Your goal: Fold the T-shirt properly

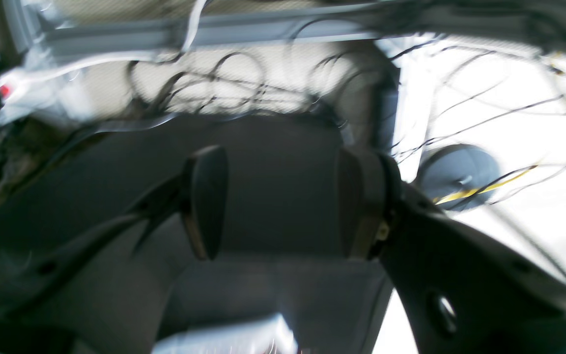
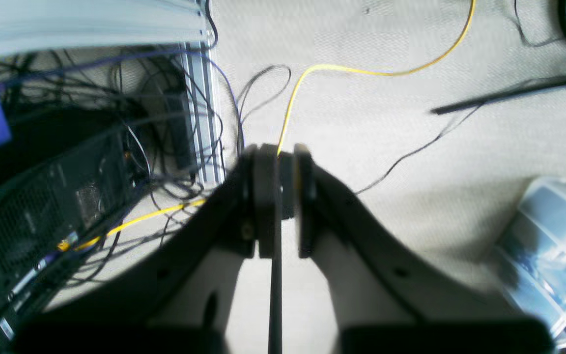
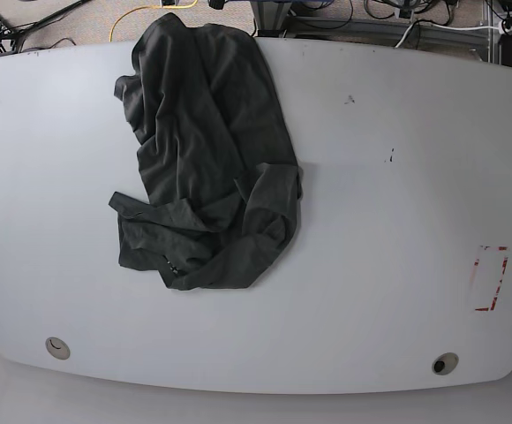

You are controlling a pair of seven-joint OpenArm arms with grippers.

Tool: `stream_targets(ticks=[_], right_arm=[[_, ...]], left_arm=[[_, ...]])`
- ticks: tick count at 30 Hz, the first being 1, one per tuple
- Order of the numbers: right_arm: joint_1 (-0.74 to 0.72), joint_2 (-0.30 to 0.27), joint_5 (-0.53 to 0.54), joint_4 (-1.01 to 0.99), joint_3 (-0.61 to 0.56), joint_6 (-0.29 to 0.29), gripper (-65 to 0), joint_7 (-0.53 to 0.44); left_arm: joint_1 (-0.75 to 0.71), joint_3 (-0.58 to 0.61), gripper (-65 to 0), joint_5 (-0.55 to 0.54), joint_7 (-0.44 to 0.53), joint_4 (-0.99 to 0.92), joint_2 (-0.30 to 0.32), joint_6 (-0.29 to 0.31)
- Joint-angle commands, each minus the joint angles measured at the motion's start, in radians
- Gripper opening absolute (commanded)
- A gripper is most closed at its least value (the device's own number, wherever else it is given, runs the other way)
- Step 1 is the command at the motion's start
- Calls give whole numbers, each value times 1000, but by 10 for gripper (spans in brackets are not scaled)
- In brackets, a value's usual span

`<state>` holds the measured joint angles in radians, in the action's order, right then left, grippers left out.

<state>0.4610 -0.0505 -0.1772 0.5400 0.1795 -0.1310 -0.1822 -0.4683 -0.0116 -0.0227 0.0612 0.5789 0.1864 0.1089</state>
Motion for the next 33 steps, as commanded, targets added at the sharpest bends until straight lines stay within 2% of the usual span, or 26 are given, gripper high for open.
stream_targets(ticks=[1, 14, 24, 26, 33], right_arm=[[18, -2, 4, 3, 1, 1, -598, -14], [8, 5, 2, -5, -1, -5, -603, -12], [90, 46, -4, 121, 1, -2, -604, -24], [124, 54, -8, 160, 6, -1, -604, -19], [180, 64, -10, 234, 7, 1, -605, -18]], left_arm=[[-19, 1, -331, 1, 9, -1, 3, 2], [15, -5, -328, 1, 2, -48, 2, 4], [-77, -5, -322, -7, -4, 148, 5, 0], [-105, -4, -327, -12, -2, 262, 15, -1], [-176, -7, -328, -15, -1, 406, 26, -1]])
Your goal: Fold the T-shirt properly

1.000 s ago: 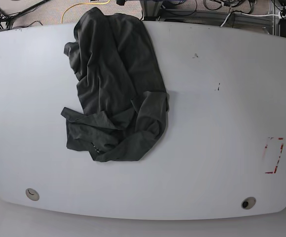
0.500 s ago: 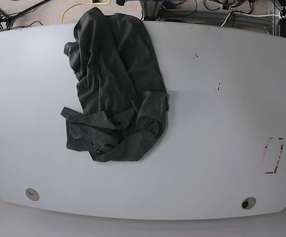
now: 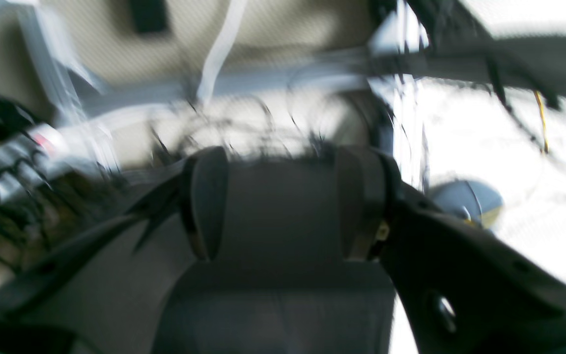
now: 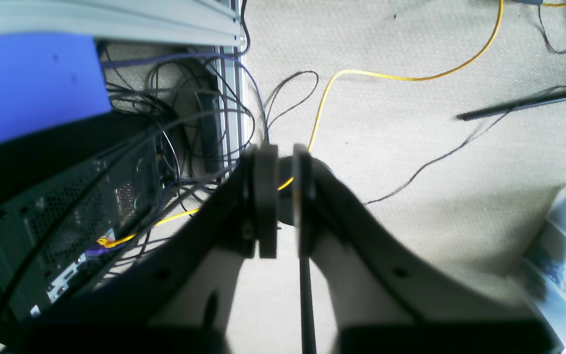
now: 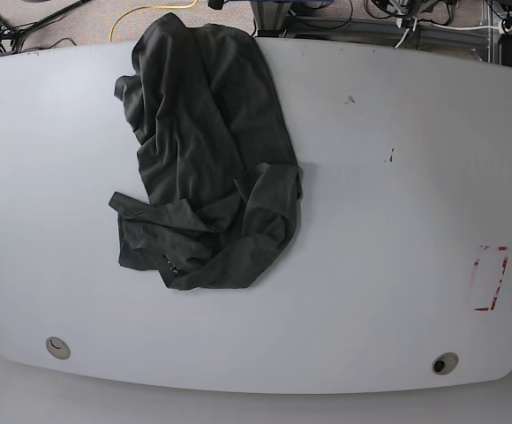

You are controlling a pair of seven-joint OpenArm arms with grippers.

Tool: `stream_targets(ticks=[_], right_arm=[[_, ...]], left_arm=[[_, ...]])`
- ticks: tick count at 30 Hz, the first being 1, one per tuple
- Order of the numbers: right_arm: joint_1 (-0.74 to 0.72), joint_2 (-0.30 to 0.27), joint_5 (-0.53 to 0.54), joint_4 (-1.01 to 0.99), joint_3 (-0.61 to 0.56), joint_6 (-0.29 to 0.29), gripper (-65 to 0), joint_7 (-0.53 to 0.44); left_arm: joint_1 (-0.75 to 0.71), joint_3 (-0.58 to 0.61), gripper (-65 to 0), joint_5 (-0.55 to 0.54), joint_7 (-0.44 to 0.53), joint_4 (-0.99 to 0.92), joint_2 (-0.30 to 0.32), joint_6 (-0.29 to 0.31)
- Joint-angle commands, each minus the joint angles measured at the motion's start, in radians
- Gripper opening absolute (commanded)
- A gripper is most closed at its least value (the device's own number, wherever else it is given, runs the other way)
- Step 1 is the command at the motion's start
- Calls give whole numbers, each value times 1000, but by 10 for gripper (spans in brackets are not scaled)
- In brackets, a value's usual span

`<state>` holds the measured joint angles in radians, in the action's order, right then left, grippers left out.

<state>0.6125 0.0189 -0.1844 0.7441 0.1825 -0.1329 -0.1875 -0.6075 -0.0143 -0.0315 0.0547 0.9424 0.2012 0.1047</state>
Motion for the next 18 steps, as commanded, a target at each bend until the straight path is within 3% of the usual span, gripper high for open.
stream_targets(ticks=[1, 18], right_arm=[[36, -4, -2, 41, 5, 3, -605, -13], [183, -20, 0, 340, 5, -4, -603, -8]], left_arm=[[-46, -5, -327, -8, 5, 60, 11, 3], [-155, -11, -330, -5, 18, 267, 15, 1]])
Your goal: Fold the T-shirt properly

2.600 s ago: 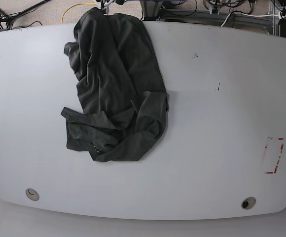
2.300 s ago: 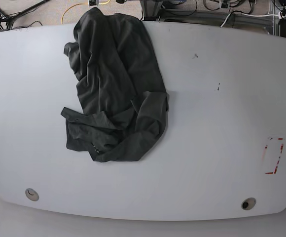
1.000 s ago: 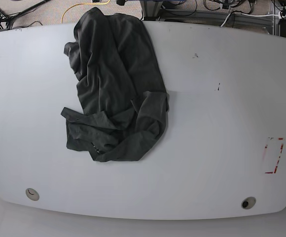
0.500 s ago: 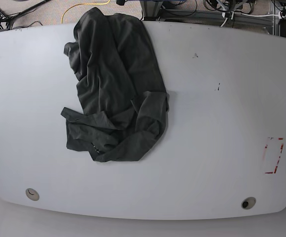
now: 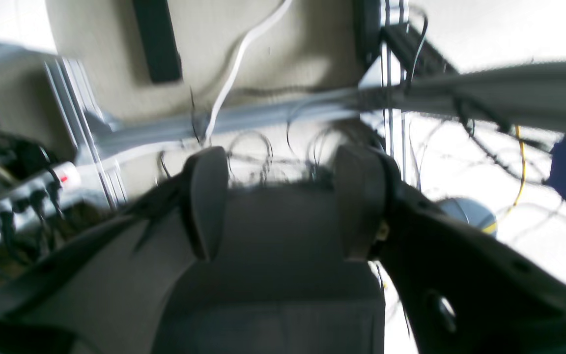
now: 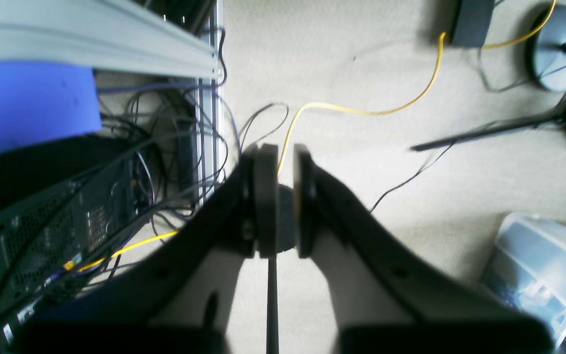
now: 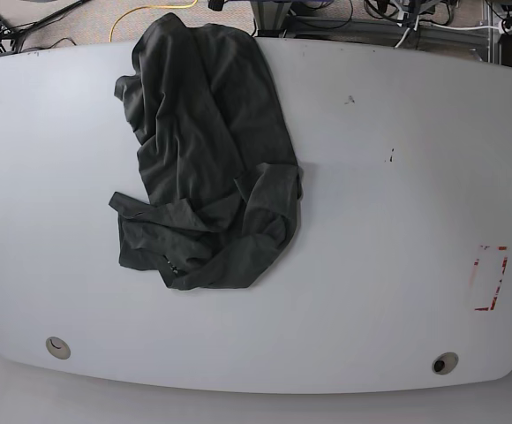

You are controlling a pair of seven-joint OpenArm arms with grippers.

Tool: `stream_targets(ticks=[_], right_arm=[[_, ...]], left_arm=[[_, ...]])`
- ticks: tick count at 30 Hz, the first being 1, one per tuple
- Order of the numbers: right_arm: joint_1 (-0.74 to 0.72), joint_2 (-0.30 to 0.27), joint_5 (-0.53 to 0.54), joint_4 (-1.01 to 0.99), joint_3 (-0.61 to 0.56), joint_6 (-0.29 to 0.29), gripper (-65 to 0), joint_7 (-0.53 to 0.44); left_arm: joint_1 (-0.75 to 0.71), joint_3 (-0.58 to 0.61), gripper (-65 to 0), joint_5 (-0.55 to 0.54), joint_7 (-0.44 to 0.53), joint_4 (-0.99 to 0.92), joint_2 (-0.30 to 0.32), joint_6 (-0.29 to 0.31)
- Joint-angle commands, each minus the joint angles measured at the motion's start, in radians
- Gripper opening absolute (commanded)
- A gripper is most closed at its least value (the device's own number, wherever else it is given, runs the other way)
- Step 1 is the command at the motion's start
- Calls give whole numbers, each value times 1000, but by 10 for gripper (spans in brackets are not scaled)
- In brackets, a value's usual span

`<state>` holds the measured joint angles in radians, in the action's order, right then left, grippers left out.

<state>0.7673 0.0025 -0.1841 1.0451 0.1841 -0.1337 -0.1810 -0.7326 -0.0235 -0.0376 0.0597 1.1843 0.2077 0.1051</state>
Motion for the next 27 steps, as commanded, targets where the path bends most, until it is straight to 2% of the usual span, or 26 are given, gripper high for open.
stream_targets(ticks=[1, 11, 27], right_arm=[[36, -4, -1, 56, 4, -3, -603, -13], [143, -1, 6, 278, 3, -6, -601, -1], [251, 21, 7, 448, 9, -4, -603, 21]], left_arm=[[-36, -2, -330, 1, 15, 35, 9, 0], [-111, -17, -326, 4, 28, 152, 9, -2], [-200, -15, -316, 2, 45, 316, 6, -7]])
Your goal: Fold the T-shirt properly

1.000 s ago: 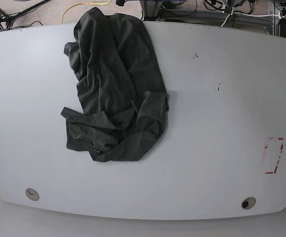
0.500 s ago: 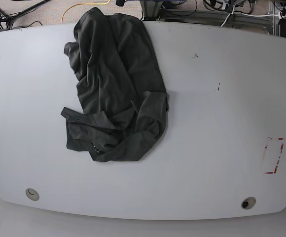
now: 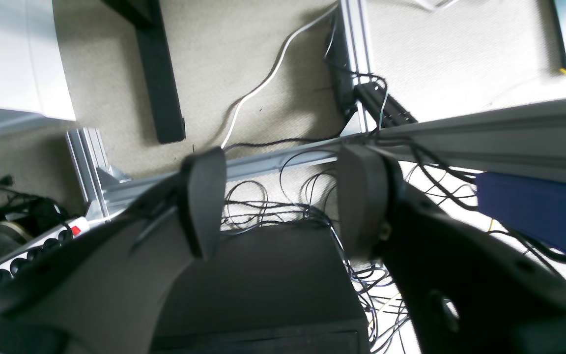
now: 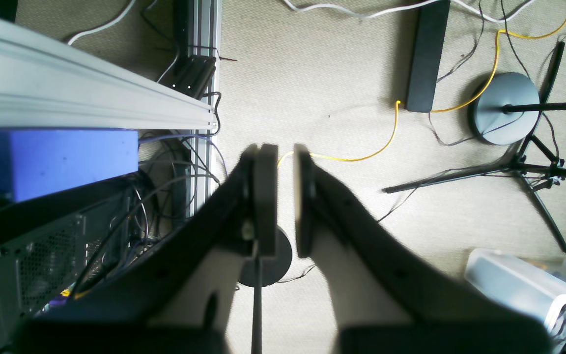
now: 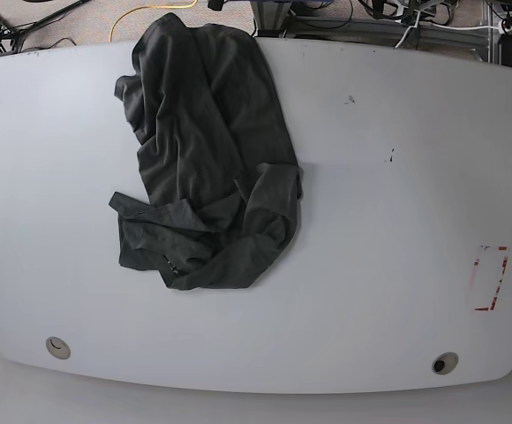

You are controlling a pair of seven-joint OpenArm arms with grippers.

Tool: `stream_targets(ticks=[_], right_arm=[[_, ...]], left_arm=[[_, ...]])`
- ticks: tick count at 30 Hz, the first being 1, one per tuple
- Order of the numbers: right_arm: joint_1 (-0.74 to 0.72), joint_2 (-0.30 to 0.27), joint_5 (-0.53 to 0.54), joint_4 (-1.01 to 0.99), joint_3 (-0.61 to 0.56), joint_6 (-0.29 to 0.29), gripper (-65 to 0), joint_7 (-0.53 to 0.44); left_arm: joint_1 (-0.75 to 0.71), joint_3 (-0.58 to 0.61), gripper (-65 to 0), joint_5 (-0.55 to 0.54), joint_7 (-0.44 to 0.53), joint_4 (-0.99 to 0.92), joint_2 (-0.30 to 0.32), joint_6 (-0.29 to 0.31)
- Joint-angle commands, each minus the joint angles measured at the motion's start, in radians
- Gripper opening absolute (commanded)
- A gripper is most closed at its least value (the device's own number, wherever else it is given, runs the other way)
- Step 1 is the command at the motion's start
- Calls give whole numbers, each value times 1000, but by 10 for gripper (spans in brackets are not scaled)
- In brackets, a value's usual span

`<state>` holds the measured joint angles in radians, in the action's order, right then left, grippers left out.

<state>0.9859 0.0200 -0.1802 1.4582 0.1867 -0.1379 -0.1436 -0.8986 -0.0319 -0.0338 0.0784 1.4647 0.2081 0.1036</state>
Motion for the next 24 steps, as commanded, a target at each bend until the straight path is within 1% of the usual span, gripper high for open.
stream_targets(ticks=[1, 8, 10, 16, 18, 20, 24], right_arm=[[37, 5, 4, 41, 7, 1, -603, -14], [72, 10, 6, 93, 7, 1, -603, -13], [102, 7, 5, 138, 7, 3, -606, -35], [138, 10, 10, 206, 7, 4, -606, -57], [147, 10, 11, 229, 7, 6, -606, -65], [164, 13, 15, 268, 8, 5, -606, -65], [172, 15, 14, 299, 8, 5, -605, -72]], left_arm=[[-38, -8, -316, -2, 27, 42, 6, -5], [-70, -21, -318, -10, 34, 85, 6, -6], [-96, -63, -316, -30, 37, 118, 5, -2], [-131, -94, -316, -49, 45, 165, 6, -3], [-141, -101, -315, -61, 48, 181, 8, -1], [-150, -122, -312, -97, 51, 222, 4, -3], [-160, -131, -310, -112, 54, 245, 5, -3]])
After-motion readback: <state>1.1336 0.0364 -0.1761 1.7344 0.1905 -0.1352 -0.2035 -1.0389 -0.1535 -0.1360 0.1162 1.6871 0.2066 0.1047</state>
